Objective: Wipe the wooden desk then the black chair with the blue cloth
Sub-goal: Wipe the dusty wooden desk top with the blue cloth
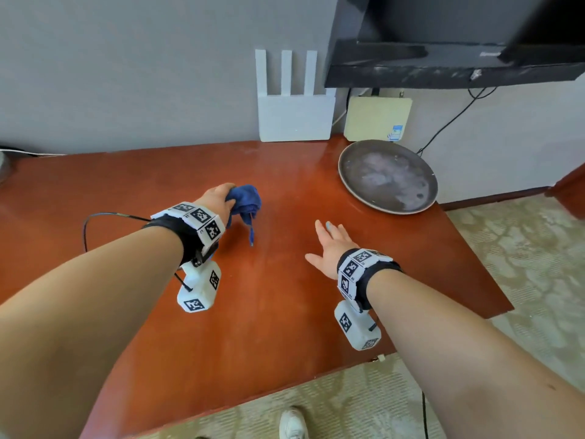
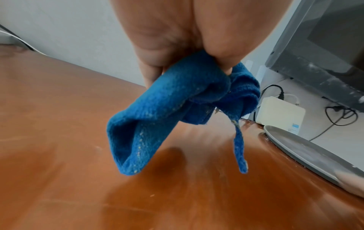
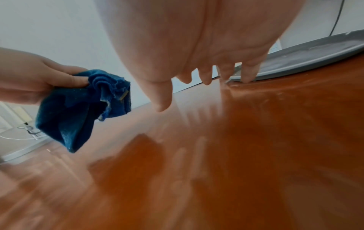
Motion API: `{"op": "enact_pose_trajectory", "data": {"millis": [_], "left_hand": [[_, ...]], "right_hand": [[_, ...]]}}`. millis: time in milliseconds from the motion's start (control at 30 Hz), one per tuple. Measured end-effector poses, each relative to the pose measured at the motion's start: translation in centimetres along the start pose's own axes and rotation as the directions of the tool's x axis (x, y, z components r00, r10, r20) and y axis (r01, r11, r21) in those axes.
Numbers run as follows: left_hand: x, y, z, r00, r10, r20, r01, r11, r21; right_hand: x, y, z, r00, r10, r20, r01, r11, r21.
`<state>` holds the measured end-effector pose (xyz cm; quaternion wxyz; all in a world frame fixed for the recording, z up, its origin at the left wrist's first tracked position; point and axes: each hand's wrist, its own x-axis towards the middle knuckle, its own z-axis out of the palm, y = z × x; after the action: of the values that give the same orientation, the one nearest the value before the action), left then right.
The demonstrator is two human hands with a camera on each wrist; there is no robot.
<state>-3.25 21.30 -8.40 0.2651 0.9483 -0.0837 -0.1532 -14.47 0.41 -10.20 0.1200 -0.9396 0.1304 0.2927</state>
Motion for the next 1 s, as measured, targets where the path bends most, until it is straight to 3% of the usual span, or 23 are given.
{"op": "enact_pose_trajectory", "data": {"millis": [267,367,467,533,667,1000], "left_hand": [[9.3,4.6,5.0,0.999,0.026,-0.046,-0.023,0.998,0.055],[12.0,6.2,6.6,1.0,-0.001,-0.01,0.002,0.994,0.111],[12.9,7.6,9.1,0.995,-0.012,0.099,-0.011,0.973,0.231],[12.7,7.9,10.9,0.985,-0.039,0.169,-0.025,0.932,0.362],[11.0,7.5,12.2,0.965,-0.058,0.254,-0.07,0.881,0.469],[-0.1,4.8,13.1,0.928,0.006,0.374,-0.218,0.821,0.528]], "right_hand": [[6.1,6.7,-0.6,0.995,0.014,0.1,0.001,0.99,-0.143],[7.8,7.9,0.7,0.991,-0.037,0.131,0.064,0.976,-0.209],[8.3,8.6,1.3,0.99,-0.054,0.127,0.082,0.969,-0.232],[8.5,8.6,1.4,0.991,-0.054,0.122,0.083,0.966,-0.246],[8.1,8.6,1.7,0.993,-0.062,0.1,0.085,0.965,-0.249],[5.2,7.8,-0.9,0.997,-0.052,0.06,0.055,0.997,-0.048]]}}
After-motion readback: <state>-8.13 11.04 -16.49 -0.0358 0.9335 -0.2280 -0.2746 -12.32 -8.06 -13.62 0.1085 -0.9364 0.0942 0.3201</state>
